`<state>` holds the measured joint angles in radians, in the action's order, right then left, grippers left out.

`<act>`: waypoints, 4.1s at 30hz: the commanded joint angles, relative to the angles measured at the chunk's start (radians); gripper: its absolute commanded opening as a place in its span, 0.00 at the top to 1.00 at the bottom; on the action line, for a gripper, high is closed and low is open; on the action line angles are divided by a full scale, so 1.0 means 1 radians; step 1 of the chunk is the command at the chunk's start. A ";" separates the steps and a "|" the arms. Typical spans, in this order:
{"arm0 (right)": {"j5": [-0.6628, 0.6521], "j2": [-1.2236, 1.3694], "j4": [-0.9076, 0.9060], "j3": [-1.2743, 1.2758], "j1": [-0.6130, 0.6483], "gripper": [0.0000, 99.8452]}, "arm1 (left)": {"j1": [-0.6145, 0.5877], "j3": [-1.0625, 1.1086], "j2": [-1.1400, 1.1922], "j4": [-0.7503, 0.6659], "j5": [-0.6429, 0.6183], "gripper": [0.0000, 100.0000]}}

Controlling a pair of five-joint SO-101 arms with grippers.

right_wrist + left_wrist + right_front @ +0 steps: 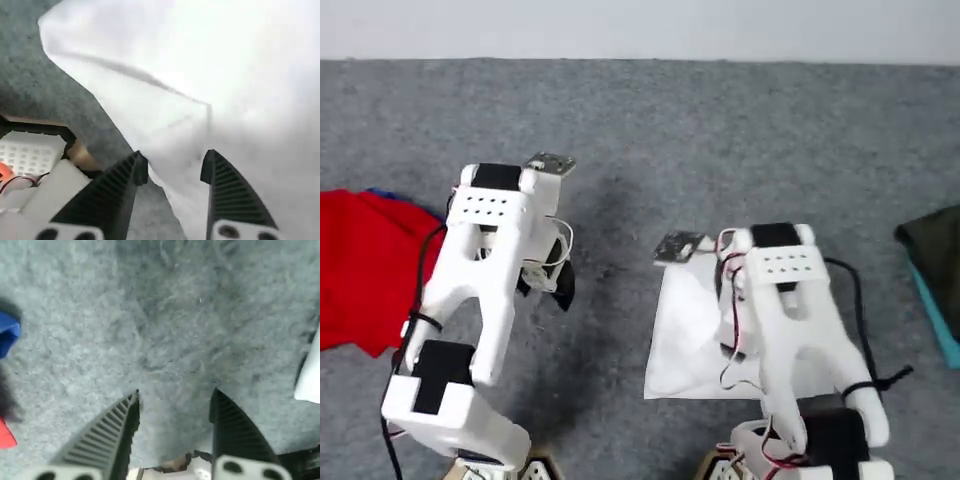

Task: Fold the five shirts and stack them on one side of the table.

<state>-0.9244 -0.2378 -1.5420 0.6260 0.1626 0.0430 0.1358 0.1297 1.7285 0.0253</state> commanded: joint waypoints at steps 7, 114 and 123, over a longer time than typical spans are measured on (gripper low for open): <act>0.009 -0.004 0.076 -0.054 0.039 0.81 | 0.000 0.021 -0.049 0.029 0.011 0.78; 0.769 0.455 0.156 -0.282 -0.383 0.43 | 0.236 0.035 -0.049 0.026 0.006 0.86; 0.767 0.697 0.033 -0.624 -0.375 0.67 | 0.236 0.064 -0.049 0.026 0.006 0.86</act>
<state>-0.1588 0.4143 -1.4745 0.1427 -0.2271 0.2839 0.2002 0.1297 1.7285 0.0253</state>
